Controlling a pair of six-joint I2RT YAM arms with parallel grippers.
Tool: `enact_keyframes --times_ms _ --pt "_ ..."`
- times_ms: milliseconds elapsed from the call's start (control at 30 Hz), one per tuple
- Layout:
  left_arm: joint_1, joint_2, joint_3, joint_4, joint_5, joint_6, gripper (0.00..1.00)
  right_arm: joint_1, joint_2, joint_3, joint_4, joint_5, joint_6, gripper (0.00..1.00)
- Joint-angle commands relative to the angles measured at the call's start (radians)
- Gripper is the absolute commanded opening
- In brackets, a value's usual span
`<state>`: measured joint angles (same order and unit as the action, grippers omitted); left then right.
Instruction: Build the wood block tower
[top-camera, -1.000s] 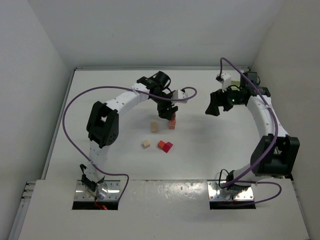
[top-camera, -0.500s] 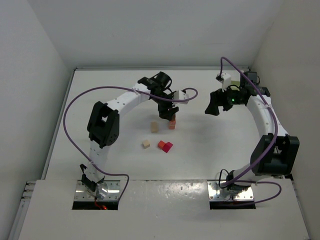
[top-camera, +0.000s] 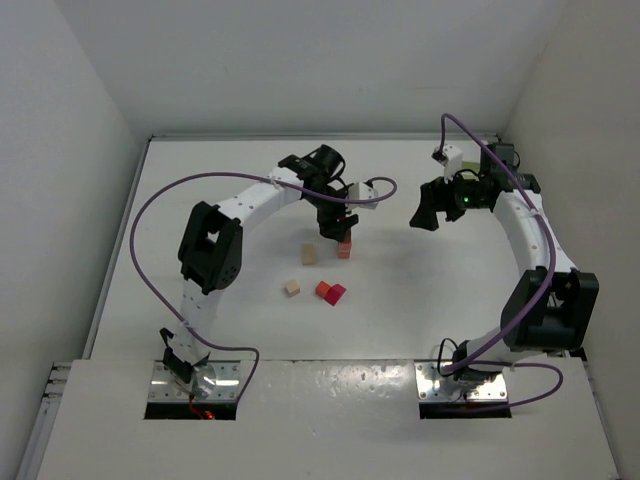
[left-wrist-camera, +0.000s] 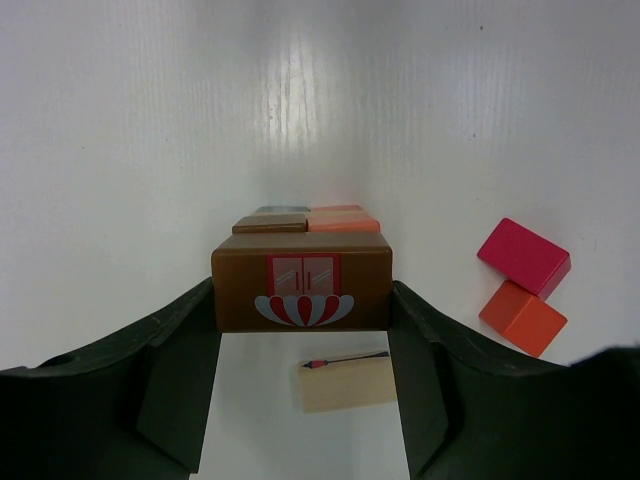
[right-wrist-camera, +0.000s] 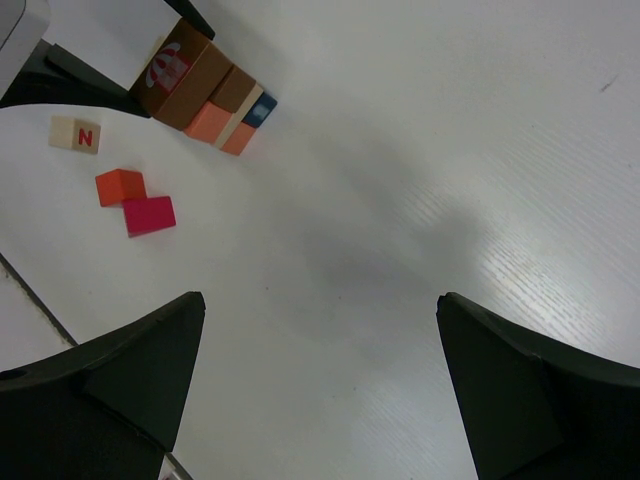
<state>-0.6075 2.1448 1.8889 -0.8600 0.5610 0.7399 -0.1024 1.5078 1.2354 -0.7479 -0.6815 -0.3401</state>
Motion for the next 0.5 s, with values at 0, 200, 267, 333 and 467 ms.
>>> enact_keyframes --times_ms 0,200,267,333,467 --pt "-0.011 -0.002 0.036 -0.001 0.019 0.007 0.51 -0.002 0.009 0.038 0.022 -0.029 0.006 0.99" --pt "-0.011 -0.002 0.036 -0.001 0.019 0.007 0.61 -0.003 0.012 0.039 0.024 -0.029 0.007 0.99" --pt "-0.011 -0.002 0.036 -0.001 0.019 0.007 0.64 -0.003 0.014 0.039 0.025 -0.027 0.006 0.99" --pt "-0.011 -0.002 0.036 -0.001 0.019 0.007 0.69 -0.003 0.015 0.041 0.025 -0.029 0.006 0.99" --pt "-0.011 -0.002 0.036 -0.001 0.019 0.007 0.94 -0.003 0.015 0.041 0.022 -0.026 0.004 0.99"
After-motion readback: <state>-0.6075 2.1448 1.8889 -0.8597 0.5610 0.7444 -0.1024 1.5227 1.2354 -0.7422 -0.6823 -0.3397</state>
